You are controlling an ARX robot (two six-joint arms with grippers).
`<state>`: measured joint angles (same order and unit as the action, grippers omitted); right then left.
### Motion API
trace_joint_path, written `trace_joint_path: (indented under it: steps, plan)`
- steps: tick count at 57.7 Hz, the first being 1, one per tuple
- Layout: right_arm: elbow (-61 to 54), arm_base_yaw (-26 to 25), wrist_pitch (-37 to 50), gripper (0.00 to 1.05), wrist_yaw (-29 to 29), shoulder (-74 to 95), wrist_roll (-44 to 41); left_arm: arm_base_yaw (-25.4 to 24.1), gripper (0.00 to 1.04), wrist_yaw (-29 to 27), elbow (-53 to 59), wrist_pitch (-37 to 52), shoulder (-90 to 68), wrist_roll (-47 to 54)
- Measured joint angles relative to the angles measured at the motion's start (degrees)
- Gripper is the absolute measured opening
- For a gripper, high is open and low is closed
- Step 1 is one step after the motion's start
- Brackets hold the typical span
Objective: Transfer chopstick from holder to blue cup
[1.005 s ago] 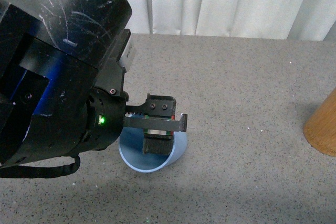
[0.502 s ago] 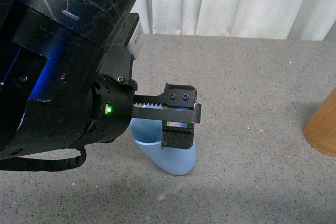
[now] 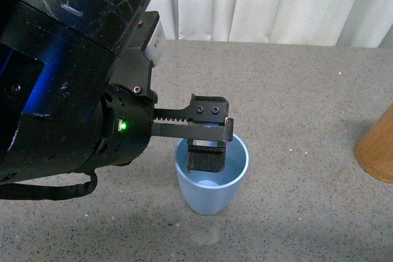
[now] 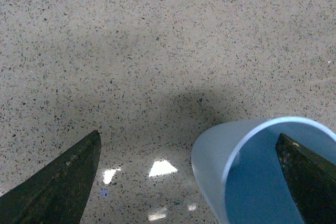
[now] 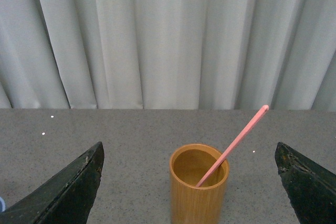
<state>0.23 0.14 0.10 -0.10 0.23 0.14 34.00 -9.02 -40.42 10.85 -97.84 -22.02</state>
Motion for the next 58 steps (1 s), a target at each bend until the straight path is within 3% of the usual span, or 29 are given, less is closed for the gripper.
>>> trace_joint_path:
  steps: [16, 20, 23, 25, 29, 32, 34, 37, 40, 46, 51, 52, 58]
  plan:
    - [0.0, 0.0, 0.0, 0.95, 0.0, 0.0, 0.0, -2.1, 0.98, -0.7, 1.1, 1.7, 2.5, -2.2]
    - [0.0, 0.0, 0.0, 0.95, 0.0, 0.0, 0.0, -3.2, 0.97, -3.1, 2.4, 4.2, 3.8, -2.1]
    - [0.0, 0.0, 0.0, 0.95, 0.0, 0.0, 0.0, -4.3, 0.89, -10.9, 6.9, 18.8, 3.4, 2.1]
    - [0.0, 0.0, 0.0, 0.95, 0.0, 0.0, 0.0, -5.7, 0.83, -13.2, 10.7, 28.1, 3.4, 6.2]
    - [0.0, 0.0, 0.0, 0.95, 0.0, 0.0, 0.0, -10.2, 0.73, -10.9, 18.7, 43.5, 6.4, 12.2]
    - [0.0, 0.0, 0.0, 0.95, 0.1, 0.0, 0.0, -14.3, 0.66, -8.4, 22.9, 49.2, 10.8, 15.1]
    - [0.0, 0.0, 0.0, 0.95, 0.1, 0.0, 0.0, -18.8, 0.59, -3.7, 26.1, 52.0, 16.5, 17.2]
    - [0.0, 0.0, 0.0, 0.95, 0.1, 0.0, 0.0, -27.5, 0.46, 4.7, 31.5, 48.5, 27.8, 19.2]
    - [0.0, 0.0, 0.0, 0.95, 0.1, 0.0, 0.0, -31.7, 0.37, 7.1, 35.7, 42.2, 36.2, 19.9]
    - [0.0, 0.0, 0.0, 0.95, 0.0, 0.0, 0.0, -33.6, 0.21, 8.5, 39.4, 24.1, 54.7, 20.7]
    - [0.0, 0.0, 0.0, 0.95, 0.0, 0.0, 0.0, -33.7, 0.03, 9.0, 39.3, 0.2, 81.3, 21.0]
    - [0.0, 0.0, -0.1, 0.95, 0.2, 0.0, 0.0, -33.8, 0.04, 9.1, 39.3, -4.6, 87.5, 21.2]
    - [0.0, 0.0, -0.1, 0.95, 0.2, 0.0, 0.0, -33.9, 0.04, 9.0, 39.3, -10.4, 96.6, 21.5]
